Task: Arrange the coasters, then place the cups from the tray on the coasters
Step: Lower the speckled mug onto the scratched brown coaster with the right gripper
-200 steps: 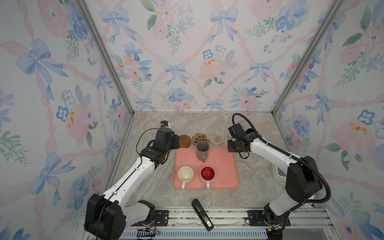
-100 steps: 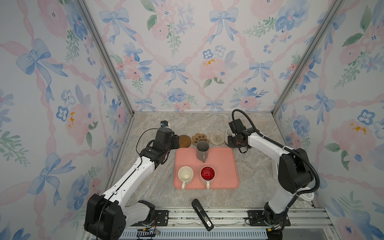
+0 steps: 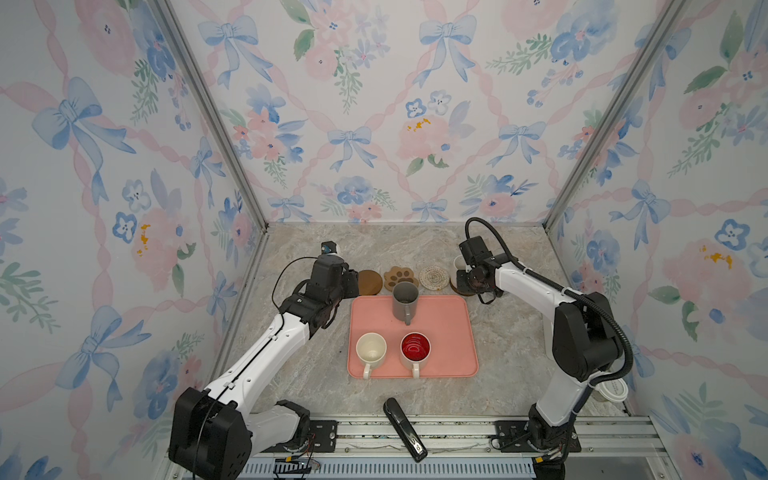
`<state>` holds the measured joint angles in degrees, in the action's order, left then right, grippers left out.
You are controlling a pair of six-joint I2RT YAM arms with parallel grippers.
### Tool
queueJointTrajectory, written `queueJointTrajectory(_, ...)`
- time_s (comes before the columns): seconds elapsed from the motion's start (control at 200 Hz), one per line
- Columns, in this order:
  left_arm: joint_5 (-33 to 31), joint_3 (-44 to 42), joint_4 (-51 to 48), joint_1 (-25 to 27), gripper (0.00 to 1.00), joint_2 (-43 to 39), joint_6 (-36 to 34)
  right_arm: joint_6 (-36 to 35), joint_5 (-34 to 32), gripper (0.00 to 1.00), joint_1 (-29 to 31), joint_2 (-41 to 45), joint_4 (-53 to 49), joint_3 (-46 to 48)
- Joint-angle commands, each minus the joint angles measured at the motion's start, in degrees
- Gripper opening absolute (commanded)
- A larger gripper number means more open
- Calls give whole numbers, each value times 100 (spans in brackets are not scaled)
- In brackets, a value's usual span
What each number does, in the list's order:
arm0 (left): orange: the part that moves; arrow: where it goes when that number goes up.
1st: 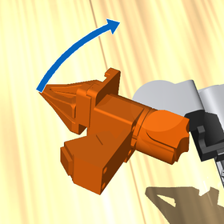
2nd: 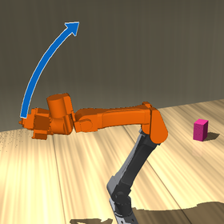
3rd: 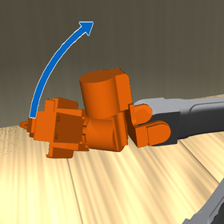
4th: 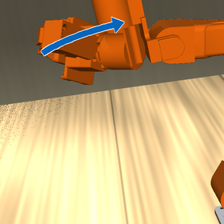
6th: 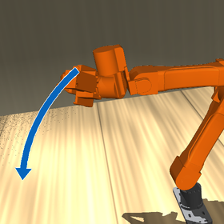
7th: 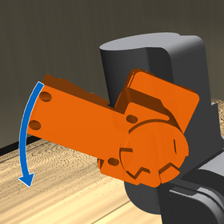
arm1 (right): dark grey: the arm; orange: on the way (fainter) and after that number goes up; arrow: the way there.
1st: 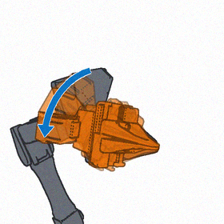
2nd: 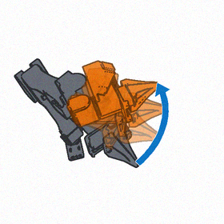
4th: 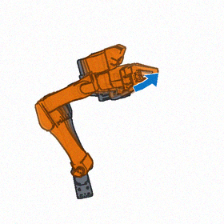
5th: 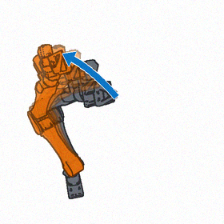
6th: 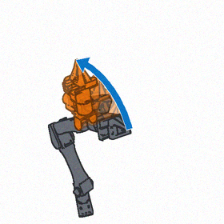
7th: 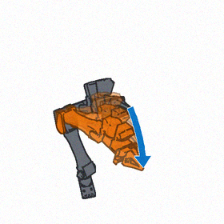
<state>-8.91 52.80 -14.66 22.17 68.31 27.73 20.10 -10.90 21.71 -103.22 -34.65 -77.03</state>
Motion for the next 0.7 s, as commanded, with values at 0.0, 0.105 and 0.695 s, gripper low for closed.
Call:
queueJointTrajectory(0.0, 56, 47, 25, 33, 48, 47, 49, -41, -123, 0, -71, 15, 423, -225)
queueJointTrajectory(0.105, 47, 51, 22, 33, 49, 44, 49, -52, -132, 0, -102, -7, 432, -216)
queueJointTrajectory(0.695, 46, 22, 17, 34, 49, 51, 58, 3, -62, 0, -212, -119, 534, -22)
